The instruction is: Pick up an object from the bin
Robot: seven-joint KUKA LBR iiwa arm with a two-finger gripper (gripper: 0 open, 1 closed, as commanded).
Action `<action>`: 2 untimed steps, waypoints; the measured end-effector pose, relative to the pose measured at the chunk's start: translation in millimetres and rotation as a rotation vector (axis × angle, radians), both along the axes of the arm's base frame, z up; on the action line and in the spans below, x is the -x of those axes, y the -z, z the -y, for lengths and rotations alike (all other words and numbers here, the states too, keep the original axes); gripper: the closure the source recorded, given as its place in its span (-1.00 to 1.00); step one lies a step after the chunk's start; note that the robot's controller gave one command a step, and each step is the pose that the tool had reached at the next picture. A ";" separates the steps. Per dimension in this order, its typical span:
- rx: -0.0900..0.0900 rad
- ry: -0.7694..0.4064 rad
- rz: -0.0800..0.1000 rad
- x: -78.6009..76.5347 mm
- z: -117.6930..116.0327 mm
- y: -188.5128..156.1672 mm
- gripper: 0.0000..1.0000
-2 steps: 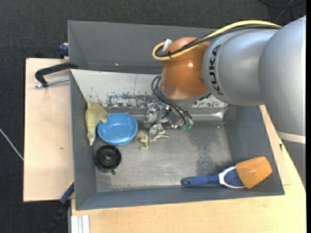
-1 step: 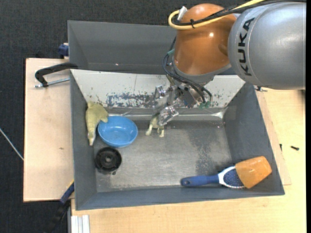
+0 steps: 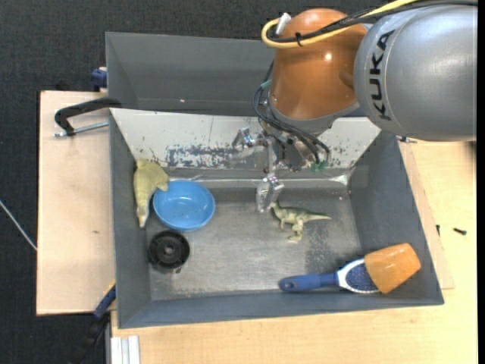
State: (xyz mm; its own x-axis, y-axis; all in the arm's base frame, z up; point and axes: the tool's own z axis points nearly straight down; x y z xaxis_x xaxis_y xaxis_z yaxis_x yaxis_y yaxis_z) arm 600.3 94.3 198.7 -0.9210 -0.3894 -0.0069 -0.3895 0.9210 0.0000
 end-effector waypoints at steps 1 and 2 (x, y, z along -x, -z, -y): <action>0.000 -0.044 -0.013 29.4 -55.8 111.0 -1.00; 0.000 -0.305 0.012 70.5 -58.0 123.5 -1.00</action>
Offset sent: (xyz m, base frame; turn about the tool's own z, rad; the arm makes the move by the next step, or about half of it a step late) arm -0.0268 0.0519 -0.1069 -0.0386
